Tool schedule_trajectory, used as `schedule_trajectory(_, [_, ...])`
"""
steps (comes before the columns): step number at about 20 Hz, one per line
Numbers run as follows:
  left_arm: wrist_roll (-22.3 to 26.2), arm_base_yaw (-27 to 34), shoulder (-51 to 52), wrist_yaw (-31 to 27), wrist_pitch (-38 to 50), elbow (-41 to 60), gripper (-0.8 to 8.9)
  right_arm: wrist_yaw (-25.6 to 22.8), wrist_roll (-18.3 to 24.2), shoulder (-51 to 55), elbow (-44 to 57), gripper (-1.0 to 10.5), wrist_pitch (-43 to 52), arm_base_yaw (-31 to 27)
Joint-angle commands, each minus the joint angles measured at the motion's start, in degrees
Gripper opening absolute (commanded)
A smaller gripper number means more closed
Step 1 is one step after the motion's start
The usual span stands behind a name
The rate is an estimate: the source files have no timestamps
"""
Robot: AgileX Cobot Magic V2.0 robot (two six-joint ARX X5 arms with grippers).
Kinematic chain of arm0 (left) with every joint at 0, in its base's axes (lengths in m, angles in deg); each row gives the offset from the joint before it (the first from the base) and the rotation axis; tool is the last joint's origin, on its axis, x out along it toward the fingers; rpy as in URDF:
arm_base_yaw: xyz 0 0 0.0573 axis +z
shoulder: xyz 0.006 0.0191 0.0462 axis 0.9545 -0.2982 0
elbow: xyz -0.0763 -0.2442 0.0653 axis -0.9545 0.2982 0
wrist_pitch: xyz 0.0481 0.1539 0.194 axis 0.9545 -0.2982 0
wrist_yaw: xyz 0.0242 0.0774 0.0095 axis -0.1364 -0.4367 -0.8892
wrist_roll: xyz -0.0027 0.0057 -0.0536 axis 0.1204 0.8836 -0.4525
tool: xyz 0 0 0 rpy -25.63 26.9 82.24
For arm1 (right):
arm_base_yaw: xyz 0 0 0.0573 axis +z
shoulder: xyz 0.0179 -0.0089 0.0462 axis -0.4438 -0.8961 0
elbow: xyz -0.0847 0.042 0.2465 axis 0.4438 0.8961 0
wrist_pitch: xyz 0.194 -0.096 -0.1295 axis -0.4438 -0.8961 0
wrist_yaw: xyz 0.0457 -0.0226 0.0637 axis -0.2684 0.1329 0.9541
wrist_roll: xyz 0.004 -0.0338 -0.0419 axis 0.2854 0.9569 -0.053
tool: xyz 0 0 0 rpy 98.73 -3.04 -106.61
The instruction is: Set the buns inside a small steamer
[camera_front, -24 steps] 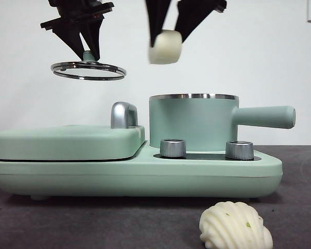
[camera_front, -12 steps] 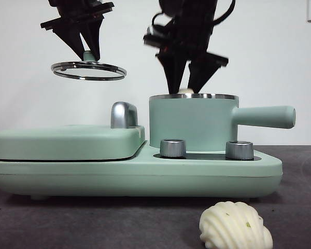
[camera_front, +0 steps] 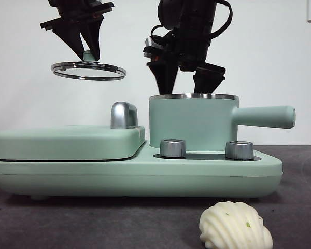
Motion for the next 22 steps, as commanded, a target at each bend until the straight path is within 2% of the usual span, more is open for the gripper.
schedule_trajectory(1, [-0.48, -0.22, 0.52, 0.33, 0.28, -2.54, 0.59, 0.37, 0.66, -0.98, -2.23, 4.4, -0.28, -0.02])
schedule_trajectory(5, [-0.50, -0.22, 0.52, 0.33, 0.28, -2.54, 0.59, 0.09, 0.63, 2.80, -6.62, 4.4, -7.10, -0.04])
schedule_trajectory(10, [-0.72, -0.22, 0.52, 0.33, 0.26, -2.54, 0.59, 0.17, -0.28, 13.86, -3.87, 4.4, -7.28, 0.48])
schedule_trajectory(13, [-0.94, -0.33, 0.52, 0.35, 0.26, -2.51, 0.59, 0.44, -1.20, 24.09, 4.92, 4.7, -7.26, 0.48])
schedule_trajectory(15, [-1.40, -0.46, 0.52, 0.35, 0.26, -2.51, 0.59, 1.84, -1.25, 31.58, 13.03, 5.0, -7.26, 0.48])
schedule_trajectory(19, [-1.40, -1.20, 0.52, 0.35, 0.42, -2.51, 0.59, 3.34, -1.25, 44.74, 30.21, 5.1, -7.21, 2.10])
schedule_trajectory(22, [-1.40, -1.75, 0.52, 0.35, 0.87, -2.51, 0.59, 3.34, -4.20, 51.04, 42.16, 5.1, -6.12, 5.09])
